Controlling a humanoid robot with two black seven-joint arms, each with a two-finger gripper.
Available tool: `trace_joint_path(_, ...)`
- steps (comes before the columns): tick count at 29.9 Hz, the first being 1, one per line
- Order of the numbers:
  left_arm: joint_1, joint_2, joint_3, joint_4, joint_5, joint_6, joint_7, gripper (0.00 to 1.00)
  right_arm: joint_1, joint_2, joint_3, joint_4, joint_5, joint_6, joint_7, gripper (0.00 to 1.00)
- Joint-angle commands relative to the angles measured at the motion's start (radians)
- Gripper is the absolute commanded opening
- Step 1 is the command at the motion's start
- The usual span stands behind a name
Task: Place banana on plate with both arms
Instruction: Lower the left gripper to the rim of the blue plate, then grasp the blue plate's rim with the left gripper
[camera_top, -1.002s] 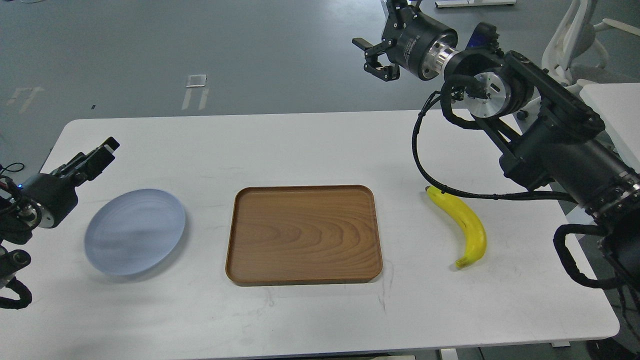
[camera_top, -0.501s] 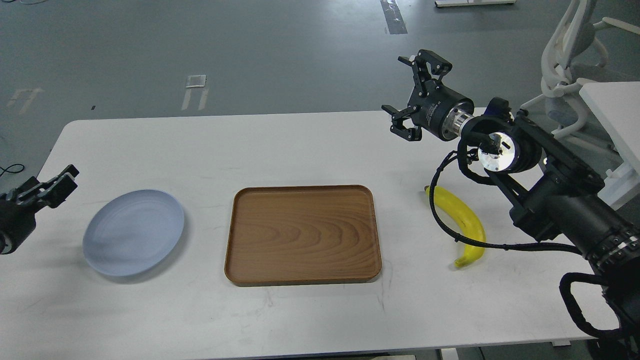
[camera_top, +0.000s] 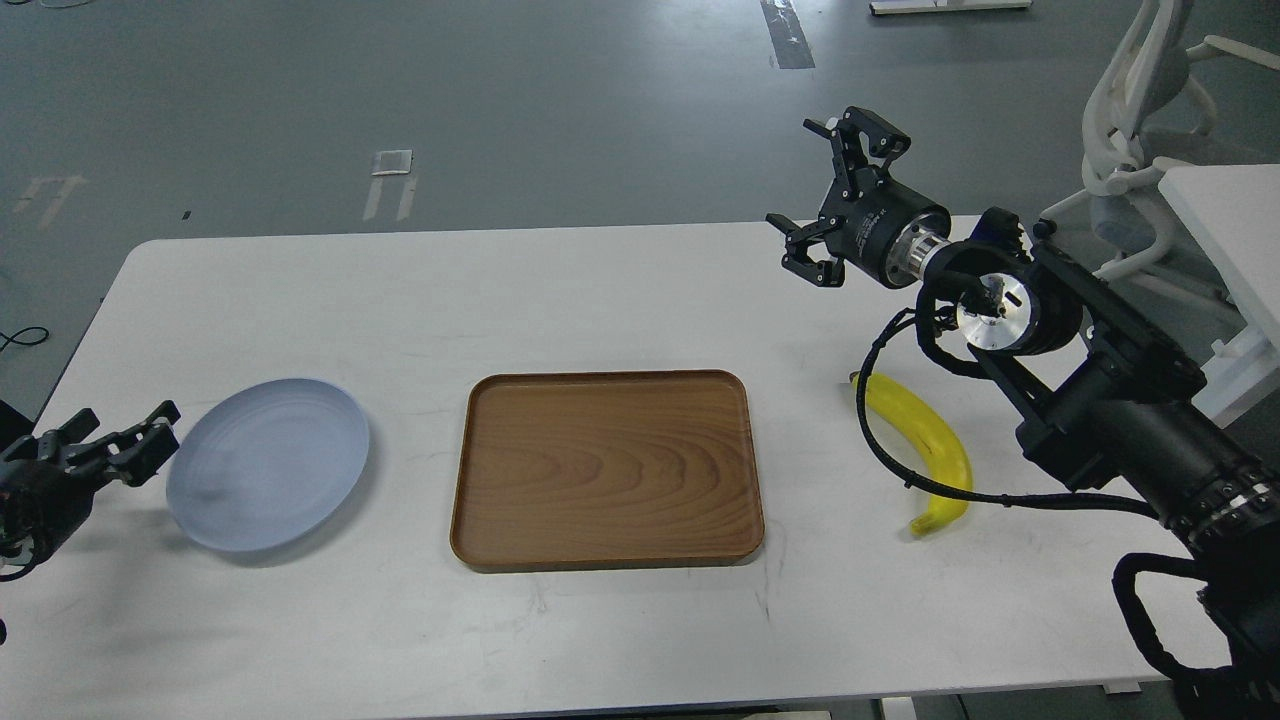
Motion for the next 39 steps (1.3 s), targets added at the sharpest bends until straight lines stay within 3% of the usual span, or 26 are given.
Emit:
trace_joint_path(1,0.000,-0.010,0.013,0.007,0.002,0.000,0.000,0.92,0.000,0.000,0.001,0.001,0.000,-0.001,0.000,1.00)
trace_joint_path(12,0.016,-0.011,0.018,0.007,0.002,0.000,0.000,0.84,0.005,0.000,0.000,0.001,0.000,-0.004,0.002,1.00)
trace_joint_path(21,0.031,-0.011,0.018,0.007,0.002,0.000,0.000,0.84,0.014,0.000,-0.003,0.001,0.000,-0.007,0.002,1.00)
trace_joint_path(24,0.034,-0.013,0.018,0.007,0.002,0.000,0.000,0.77,0.014,0.000,-0.003,0.001,-0.002,-0.007,0.002,1.00)
trace_joint_path(26,0.036,-0.014,0.018,0.007,0.002,0.000,0.000,0.57,0.014,0.000,-0.007,0.001,-0.002,-0.007,0.002,1.00)
trace_joint_path(28,0.039,-0.016,0.018,0.007,0.002,0.000,0.000,0.49,0.015,-0.001,-0.007,0.001,-0.002,-0.009,0.002,1.00)
trace_joint_path(36,0.043,-0.025,0.030,0.007,0.002,0.000,0.000,0.48,0.015,-0.006,-0.007,0.001,-0.002,-0.009,0.002,1.00)
trace_joint_path(39,0.043,-0.025,0.030,0.007,0.002,0.000,0.000,0.32,0.014,-0.008,-0.008,0.001,-0.002,-0.009,0.002,1.00)
